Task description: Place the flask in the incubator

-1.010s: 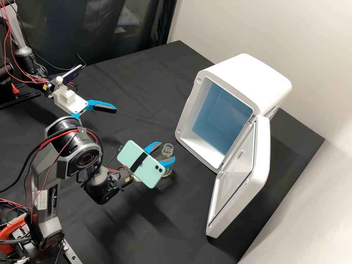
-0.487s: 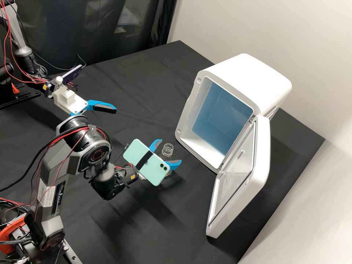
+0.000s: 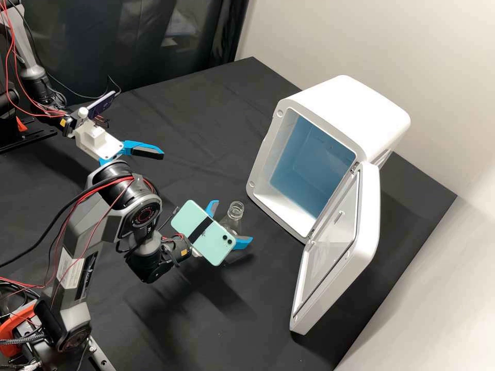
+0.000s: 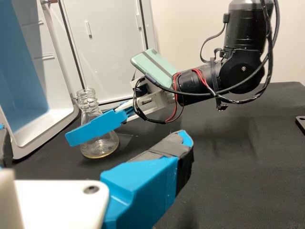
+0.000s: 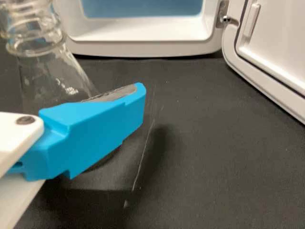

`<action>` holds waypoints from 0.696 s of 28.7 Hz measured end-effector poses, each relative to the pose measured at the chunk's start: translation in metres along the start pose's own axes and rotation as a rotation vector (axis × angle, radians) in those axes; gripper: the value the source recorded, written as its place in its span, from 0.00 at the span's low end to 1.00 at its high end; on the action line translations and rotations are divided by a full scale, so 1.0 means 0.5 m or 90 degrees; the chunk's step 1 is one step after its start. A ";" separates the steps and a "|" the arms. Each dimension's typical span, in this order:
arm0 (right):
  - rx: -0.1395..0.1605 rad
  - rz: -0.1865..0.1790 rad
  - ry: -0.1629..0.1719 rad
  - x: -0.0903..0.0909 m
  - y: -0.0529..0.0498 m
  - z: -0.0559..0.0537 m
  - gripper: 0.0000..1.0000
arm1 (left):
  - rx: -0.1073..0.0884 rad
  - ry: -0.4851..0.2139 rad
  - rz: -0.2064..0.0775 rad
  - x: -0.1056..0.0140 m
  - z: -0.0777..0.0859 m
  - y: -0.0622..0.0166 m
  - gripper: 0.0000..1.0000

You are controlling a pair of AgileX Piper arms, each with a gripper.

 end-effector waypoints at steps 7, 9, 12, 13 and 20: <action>0.001 -0.007 -0.008 -0.014 -0.001 0.007 0.00 | 0.000 0.000 0.000 0.000 0.000 0.000 1.00; 0.001 -0.003 -0.005 -0.017 0.003 0.005 0.00 | 0.000 0.000 0.000 0.000 0.000 0.000 1.00; 0.001 0.001 0.000 -0.020 0.005 0.003 0.00 | 0.000 0.000 0.000 0.000 0.000 0.000 1.00; 0.001 0.001 0.000 -0.020 0.005 0.002 0.00 | 0.000 0.000 0.000 0.000 0.000 0.000 1.00; 0.001 0.003 0.002 -0.020 0.006 0.002 0.00 | 0.000 0.000 0.000 0.000 0.000 0.000 1.00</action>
